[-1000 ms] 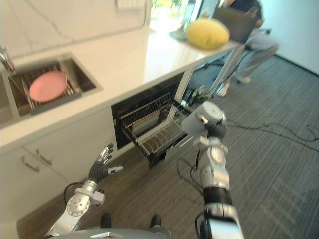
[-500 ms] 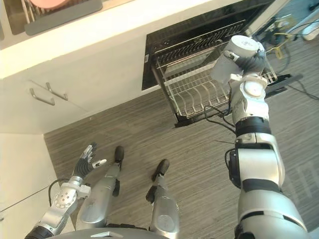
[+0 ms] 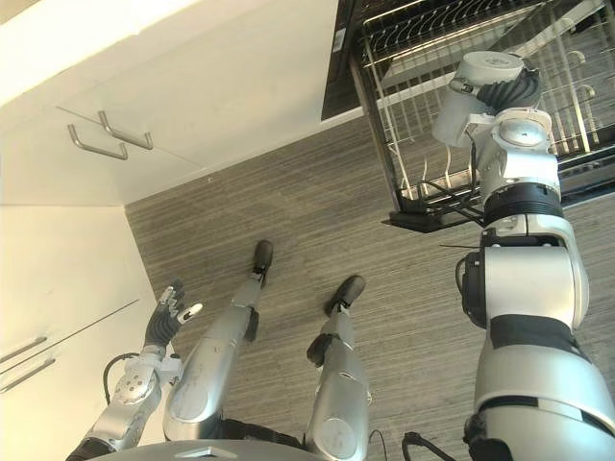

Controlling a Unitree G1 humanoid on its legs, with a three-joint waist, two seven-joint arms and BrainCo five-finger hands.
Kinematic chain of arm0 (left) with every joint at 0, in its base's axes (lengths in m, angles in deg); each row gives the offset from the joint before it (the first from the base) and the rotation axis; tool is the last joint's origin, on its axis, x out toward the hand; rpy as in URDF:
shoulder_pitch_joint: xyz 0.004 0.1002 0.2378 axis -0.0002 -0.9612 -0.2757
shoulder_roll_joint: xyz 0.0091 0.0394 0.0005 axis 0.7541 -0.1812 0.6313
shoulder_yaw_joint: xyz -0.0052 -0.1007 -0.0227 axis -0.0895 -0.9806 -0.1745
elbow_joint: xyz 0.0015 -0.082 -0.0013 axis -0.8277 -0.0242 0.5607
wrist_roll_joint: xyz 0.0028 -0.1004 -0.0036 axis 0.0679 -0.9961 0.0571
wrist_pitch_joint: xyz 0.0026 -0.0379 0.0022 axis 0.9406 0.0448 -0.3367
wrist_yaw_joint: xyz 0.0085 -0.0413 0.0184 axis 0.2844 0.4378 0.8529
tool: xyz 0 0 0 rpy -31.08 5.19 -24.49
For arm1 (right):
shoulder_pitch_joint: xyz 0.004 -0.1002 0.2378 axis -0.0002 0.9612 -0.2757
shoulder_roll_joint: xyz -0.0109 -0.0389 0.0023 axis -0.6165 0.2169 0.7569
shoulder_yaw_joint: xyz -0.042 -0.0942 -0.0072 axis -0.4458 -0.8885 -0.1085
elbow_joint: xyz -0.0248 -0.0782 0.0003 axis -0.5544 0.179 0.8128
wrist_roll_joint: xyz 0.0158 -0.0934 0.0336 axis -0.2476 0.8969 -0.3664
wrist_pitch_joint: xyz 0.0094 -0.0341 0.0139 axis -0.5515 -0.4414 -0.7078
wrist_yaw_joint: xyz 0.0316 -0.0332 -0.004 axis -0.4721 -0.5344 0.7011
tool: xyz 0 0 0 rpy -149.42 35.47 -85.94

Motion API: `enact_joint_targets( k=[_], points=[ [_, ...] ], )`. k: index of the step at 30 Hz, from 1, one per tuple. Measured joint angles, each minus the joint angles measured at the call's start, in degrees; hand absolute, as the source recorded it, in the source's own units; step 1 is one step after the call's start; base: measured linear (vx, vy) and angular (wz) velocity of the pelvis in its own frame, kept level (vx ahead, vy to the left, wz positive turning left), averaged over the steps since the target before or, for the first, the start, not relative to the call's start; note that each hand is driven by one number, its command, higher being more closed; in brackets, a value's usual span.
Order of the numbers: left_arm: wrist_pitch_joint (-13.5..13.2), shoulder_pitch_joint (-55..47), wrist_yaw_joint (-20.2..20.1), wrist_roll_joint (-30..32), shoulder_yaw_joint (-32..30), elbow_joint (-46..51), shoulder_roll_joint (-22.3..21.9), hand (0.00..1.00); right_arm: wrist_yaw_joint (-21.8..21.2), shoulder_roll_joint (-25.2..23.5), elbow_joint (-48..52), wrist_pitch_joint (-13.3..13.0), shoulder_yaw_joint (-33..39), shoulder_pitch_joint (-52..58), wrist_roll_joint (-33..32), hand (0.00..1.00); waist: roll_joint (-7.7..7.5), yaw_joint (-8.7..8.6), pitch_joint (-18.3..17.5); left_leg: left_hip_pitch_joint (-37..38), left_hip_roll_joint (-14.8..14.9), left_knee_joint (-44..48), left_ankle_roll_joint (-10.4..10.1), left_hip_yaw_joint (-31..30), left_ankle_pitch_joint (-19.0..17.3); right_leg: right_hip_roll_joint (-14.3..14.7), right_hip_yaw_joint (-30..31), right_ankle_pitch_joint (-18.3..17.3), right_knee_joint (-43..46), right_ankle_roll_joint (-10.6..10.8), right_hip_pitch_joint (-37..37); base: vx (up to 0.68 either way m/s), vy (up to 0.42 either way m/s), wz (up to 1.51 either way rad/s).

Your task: Walk over to the sink, pick up the cup, carry it to the dishwasher, place the cup inside the dishwasher, then close the dishwasher door

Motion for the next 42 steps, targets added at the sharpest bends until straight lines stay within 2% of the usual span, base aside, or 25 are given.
enact_joint_targets(
  k=[4,10,11,19,21,24,27,29,32,35,37,38,40,41,42],
  points=[
    [0.1,1.3,-0.5,-3.4,-0.8,-0.8,-0.8,0.0,-1.9,0.6,-0.4,0.0,-3.4,-3.1,2.3,1.0,1.3,2.15,0.3,-2.7,0.0,0.0,-0.1,-0.5,0.5,0.1,-0.5,0.2,0.0,-0.4,-2.4,0.01,0.027,0.06],
    [0.0,1.6,-3.0,-3.9,-1.1,-2.9,-1.9,0.0,-2.6,0.8,-0.4,-0.2,-5.7,-6.7,4.7,1.0,1.31,4.66,0.3,-4.2,0.0,-0.2,-0.4,-1.7,0.9,0.2,-1.6,-0.1,0.0,-0.8,-3.5,0.01,0.043,0.1],
    [-0.1,1.6,-3.3,-4.0,-1.2,-3.0,-1.9,0.0,-2.4,1.2,-0.4,-0.2,-5.7,-7.1,5.3,0.0,1.31,5.05,0.3,-4.4,0.0,-0.3,-0.4,-1.9,0.9,0.3,-1.7,-0.1,0.0,-0.8,-3.6,0.02,0.04,0.06],
    [-0.8,2.0,-3.9,-3.8,-4.0,-3.5,-2.1,0.0,-2.4,0.8,-0.4,1.3,-5.6,-8.4,4.3,0.0,1.3,5.51,0.3,-4.6,0.1,-1.1,-0.7,-2.9,1.4,0.8,-3.2,-0.1,-1.0,-0.8,-3.2,0.02,0.038,0.06],
    [-0.5,2.1,-4.0,-3.8,-4.4,-2.9,-2.1,0.0,-2.4,0.6,-0.4,1.3,-5.6,-8.7,4.3,0.0,1.3,5.68,0.3,-4.5,0.3,-1.0,-0.8,-3.1,1.5,0.9,-3.2,-0.2,-1.0,-0.9,-3.0,0.01,0.037,0.04],
    [0.2,2.1,-4.0,-3.7,-5.3,-1.5,-2.1,0.0,-2.2,0.6,-0.7,2.7,-5.3,-8.7,4.0,0.0,1.28,6.11,0.3,-4.0,0.7,-1.0,-1.0,-3.4,1.6,1.3,-3.5,-0.3,-1.0,-1.1,-2.2,0.0,0.024,0.02],
    [1.1,2.0,-4.1,-2.2,-5.5,-1.5,-1.9,0.0,-3.7,0.2,-2.1,3.7,-4.9,-8.1,1.3,0.0,1.17,6.05,0.3,-1.7,1.0,-1.1,-1.2,-3.4,1.3,1.7,-4.2,-0.7,-1.0,-1.5,0.1,0.0,0.0,0.0],
    [1.2,1.8,-4.1,-1.2,-6.5,-1.3,-1.8,0.0,-4.0,-0.2,-1.8,3.3,-4.7,-7.4,-0.5,0.0,0.46,5.88,0.3,-0.6,1.4,-1.3,-1.3,-3.3,1.3,2.1,-4.4,-1.1,-1.0,-1.7,1.1,-0.01,-0.009,-0.02],
    [1.1,0.0,-3.7,0.1,-7.9,0.0,-1.1,0.0,-4.4,-0.8,1.2,1.8,-2.1,-3.6,-1.4,0.0,-1.68,5.64,0.2,1.8,2.4,-3.0,-1.9,-3.2,1.9,2.9,-4.5,-1.3,-1.0,-1.8,2.6,0.0,-0.032,-0.07],
    [1.3,-2.7,-2.4,1.8,-8.2,0.8,0.0,0.0,-7.1,-1.1,9.9,-0.9,1.6,3.8,-5.4,0.0,-5.04,4.1,0.2,3.8,2.9,-3.3,-2.0,-2.5,1.8,3.3,-4.3,-1.3,-1.0,-1.8,4.0,0.03,-0.022,-0.11],
    [1.3,-4.4,-1.4,1.9,-10.0,0.7,0.0,0.0,-8.8,-3.3,19.3,-3.2,6.7,11.3,-8.3,0.0,-7.44,2.01,0.0,6.6,3.1,-3.8,-2.2,-1.4,1.6,3.2,-4.1,-1.3,-1.0,-1.8,6.0,0.04,-0.007,-0.29],
    [1.3,-5.5,-1.1,1.9,-11.4,0.6,0.3,0.0,-9.6,-6.0,27.8,-5.4,11.4,19.2,-10.1,0.0,-9.55,1.03,-1.1,8.5,3.2,-4.1,-2.4,0.0,1.2,3.1,-2.9,-1.6,-1.0,-1.6,7.0,0.03,0.001,-0.41],
    [1.3,-6.9,-0.3,1.9,-13.1,-0.5,0.3,0.0,-10.5,-10.8,35.9,-7.2,15.5,27.8,-11.5,0.0,-12.0,-0.83,-3.5,9.6,3.3,-4.1,-2.3,1.2,0.4,3.1,-2.3,-2.4,-1.0,-1.4,7.6,0.04,-0.009,-0.38],
    [1.3,-7.9,0.6,2.5,-14.4,-2.8,0.1,0.0,-10.7,-15.5,42.2,-8.8,17.7,35.4,-11.9,0.0,-13.79,-2.18,-6.2,10.4,3.5,-4.2,-2.5,2.3,-0.3,3.0,-1.7,-2.7,-1.0,-1.3,8.0,0.09,-0.016,-0.38],
    [1.3,-8.4,1.0,2.9,-14.8,-4.3,0.1,0.0,-10.6,-17.9,45.5,-9.3,18.3,39.2,-11.9,0.0,-14.49,-2.76,-7.1,11.4,3.6,-4.2,-2.5,3.0,-0.8,2.9,-1.4,-2.8,-1.0,-1.3,8.5,0.09,-0.017,-0.48]
  ],
)
